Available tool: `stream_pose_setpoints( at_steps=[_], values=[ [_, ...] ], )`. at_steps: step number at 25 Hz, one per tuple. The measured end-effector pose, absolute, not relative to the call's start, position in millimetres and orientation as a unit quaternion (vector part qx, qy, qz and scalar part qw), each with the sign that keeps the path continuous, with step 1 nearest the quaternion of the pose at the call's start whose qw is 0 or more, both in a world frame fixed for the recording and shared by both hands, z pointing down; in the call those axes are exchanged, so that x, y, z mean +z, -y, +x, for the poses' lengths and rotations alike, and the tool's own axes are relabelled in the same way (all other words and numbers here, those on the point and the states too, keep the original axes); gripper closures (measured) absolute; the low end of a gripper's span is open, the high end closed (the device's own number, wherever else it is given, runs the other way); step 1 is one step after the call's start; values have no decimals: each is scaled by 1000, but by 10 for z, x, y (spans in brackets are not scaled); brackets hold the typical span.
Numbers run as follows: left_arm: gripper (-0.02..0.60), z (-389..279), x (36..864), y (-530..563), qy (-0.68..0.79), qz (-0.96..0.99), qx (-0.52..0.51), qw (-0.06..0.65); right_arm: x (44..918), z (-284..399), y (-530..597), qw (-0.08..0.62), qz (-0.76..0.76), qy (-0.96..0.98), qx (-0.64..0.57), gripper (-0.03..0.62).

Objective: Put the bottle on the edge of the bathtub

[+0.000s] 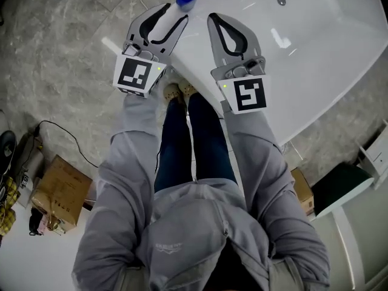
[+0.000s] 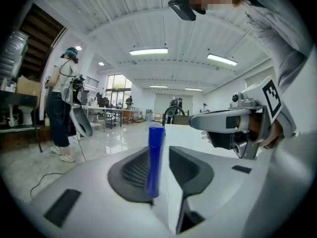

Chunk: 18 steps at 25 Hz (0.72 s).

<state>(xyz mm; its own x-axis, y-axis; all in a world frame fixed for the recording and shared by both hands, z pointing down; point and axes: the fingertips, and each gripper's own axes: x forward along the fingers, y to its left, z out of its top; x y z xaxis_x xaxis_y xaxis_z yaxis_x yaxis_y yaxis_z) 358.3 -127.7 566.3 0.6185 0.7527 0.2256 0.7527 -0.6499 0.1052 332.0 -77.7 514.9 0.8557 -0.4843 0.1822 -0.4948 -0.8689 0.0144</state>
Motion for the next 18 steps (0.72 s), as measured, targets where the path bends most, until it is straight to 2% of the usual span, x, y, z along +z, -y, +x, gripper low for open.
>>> stream_pose_setpoints(
  at_steps=[1,3,6,18],
  values=[
    [513,3555,5607,1335,-407,904,130,1,5080,3302,793,31,963,254,86,591],
    [554,3506,5446,1404,-394,910,131,2,4914,3289,824,34,964,254,77,591],
    [575,3458,5094,1442,-383,916,120,2,4601,3262,855,40,965,253,59,591],
    [577,2983,3471,1575,-353,933,78,9,3379,2765,711,40,973,219,56,591]
  ],
)
